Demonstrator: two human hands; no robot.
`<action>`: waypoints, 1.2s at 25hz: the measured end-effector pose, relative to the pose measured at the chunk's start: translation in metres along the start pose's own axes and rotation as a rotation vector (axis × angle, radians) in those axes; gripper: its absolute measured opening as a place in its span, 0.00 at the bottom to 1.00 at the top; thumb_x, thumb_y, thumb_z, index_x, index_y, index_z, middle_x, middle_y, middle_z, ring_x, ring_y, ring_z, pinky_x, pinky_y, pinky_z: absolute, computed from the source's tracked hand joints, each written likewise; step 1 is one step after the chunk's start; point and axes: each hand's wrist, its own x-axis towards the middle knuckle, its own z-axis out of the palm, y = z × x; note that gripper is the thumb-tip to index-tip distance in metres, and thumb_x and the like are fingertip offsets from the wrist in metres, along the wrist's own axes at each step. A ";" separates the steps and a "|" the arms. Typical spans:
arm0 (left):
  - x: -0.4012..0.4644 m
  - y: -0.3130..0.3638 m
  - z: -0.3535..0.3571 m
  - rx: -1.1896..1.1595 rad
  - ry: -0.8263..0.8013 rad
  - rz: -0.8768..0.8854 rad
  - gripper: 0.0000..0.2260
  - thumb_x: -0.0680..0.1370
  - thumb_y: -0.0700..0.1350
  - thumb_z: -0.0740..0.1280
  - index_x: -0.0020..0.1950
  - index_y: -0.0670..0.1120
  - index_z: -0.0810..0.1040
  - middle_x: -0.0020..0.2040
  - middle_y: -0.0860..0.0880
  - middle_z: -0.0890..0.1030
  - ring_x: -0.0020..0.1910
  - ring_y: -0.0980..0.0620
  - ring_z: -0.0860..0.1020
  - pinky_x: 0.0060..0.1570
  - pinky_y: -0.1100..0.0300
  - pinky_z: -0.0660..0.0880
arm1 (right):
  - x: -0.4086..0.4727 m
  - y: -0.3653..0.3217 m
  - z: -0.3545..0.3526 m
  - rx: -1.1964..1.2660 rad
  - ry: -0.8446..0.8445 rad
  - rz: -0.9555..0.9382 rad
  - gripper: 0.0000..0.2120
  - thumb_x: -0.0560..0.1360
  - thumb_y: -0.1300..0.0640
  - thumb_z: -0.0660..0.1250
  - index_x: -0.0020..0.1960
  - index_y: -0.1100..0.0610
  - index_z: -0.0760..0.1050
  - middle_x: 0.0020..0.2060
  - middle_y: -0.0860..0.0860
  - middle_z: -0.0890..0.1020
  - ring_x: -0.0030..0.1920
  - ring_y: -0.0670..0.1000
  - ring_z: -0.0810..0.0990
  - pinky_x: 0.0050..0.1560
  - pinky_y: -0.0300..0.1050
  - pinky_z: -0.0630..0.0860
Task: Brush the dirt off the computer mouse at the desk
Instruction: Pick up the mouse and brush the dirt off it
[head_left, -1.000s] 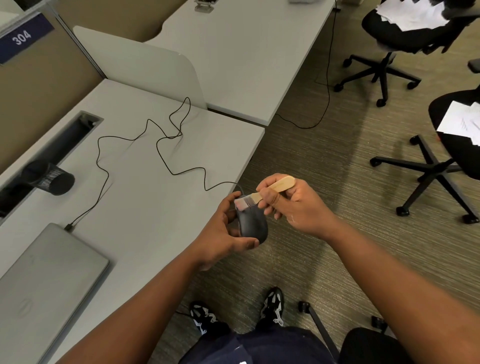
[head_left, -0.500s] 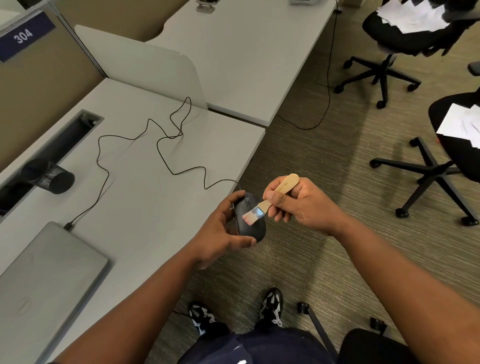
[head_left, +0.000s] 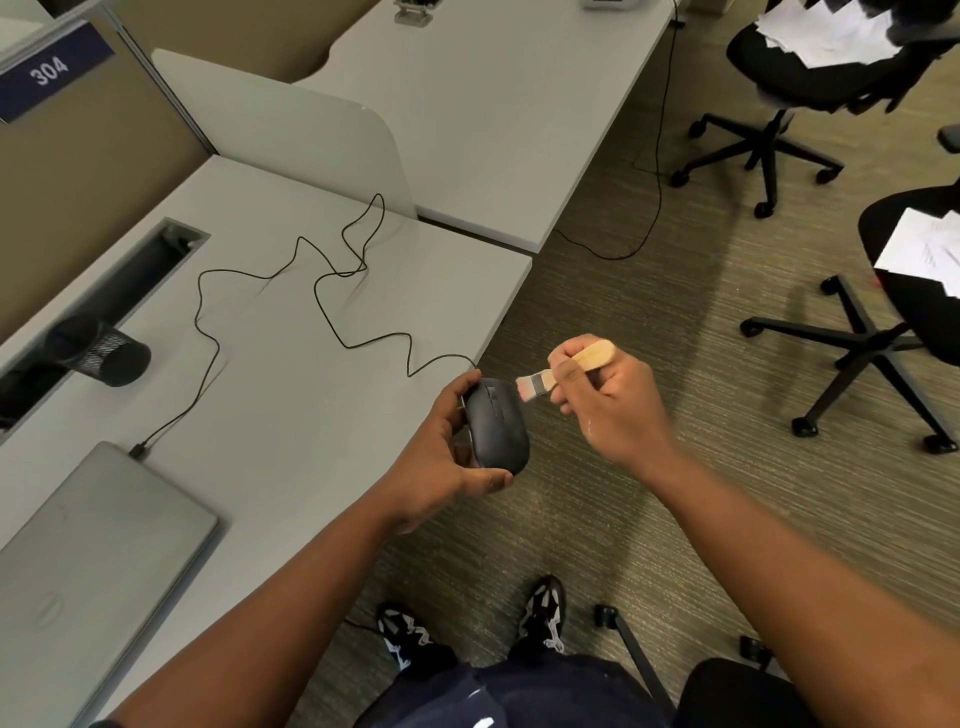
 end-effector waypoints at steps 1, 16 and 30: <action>0.000 0.000 0.000 0.005 -0.004 -0.007 0.53 0.70 0.30 0.81 0.81 0.66 0.57 0.78 0.49 0.67 0.68 0.41 0.79 0.54 0.53 0.84 | -0.002 0.001 0.002 -0.067 -0.027 -0.038 0.08 0.83 0.48 0.64 0.49 0.48 0.80 0.35 0.54 0.85 0.35 0.57 0.84 0.36 0.60 0.81; -0.003 0.004 0.004 0.072 0.015 0.028 0.50 0.68 0.32 0.83 0.77 0.66 0.61 0.72 0.51 0.73 0.64 0.42 0.82 0.52 0.54 0.84 | -0.014 0.010 0.021 -0.097 -0.179 -0.005 0.12 0.85 0.50 0.63 0.65 0.50 0.80 0.52 0.45 0.86 0.52 0.46 0.85 0.53 0.56 0.83; -0.003 0.001 0.007 0.205 0.074 0.024 0.53 0.67 0.40 0.85 0.78 0.67 0.55 0.77 0.56 0.64 0.63 0.54 0.78 0.55 0.62 0.82 | -0.019 0.009 0.023 0.116 -0.182 0.066 0.08 0.83 0.50 0.66 0.55 0.36 0.80 0.48 0.48 0.87 0.49 0.55 0.86 0.51 0.61 0.84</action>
